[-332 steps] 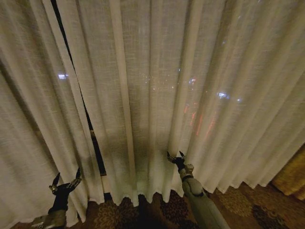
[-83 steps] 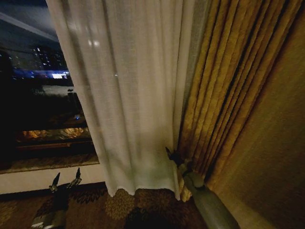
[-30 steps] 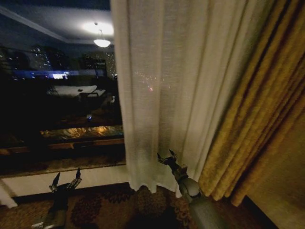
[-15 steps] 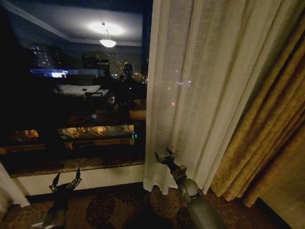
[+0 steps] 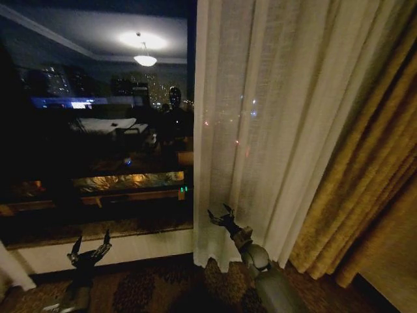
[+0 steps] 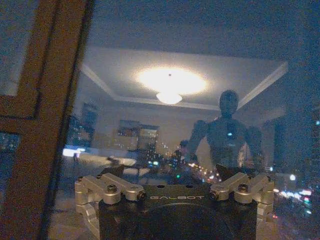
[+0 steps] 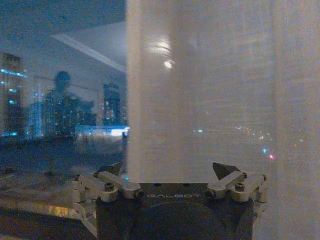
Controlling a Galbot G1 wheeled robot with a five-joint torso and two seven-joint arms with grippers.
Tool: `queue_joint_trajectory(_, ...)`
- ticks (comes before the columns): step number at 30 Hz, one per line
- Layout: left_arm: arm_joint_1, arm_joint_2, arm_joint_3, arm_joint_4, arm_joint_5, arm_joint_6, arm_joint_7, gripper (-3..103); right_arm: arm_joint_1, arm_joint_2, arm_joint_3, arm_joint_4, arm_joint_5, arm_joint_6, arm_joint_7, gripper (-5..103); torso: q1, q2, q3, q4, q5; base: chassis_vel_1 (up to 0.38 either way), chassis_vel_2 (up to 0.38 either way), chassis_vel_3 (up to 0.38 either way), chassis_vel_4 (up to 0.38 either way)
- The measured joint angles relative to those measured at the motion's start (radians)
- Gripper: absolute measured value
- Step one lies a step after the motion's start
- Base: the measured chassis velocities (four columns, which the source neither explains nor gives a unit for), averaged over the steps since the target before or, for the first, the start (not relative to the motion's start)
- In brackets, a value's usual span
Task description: Open the curtains by pulling them apart, changing their state from closed to fully open.
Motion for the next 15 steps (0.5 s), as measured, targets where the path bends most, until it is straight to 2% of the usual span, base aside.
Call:
queue_joint_trajectory(6, -0.001, 0.000, 0.000, 0.000, 0.000, 0.000, 0.000, 100, 0.001, -0.001, 0.007, -0.001, -0.019, 0.013, -0.026, 100, 0.002, -0.001, 0.001, 0.0000, 0.0003, -0.142, 0.118, 0.132, -0.143)
queue_joint_trajectory(15, 0.000, 0.000, 0.000, 0.000, 0.000, 0.000, 0.000, 100, 0.000, 0.010, -0.001, 0.001, -0.026, 0.013, -0.019, 100, -0.001, 0.001, -0.001, 0.0000, 0.0000, 0.009, 0.014, -0.040, 0.004)
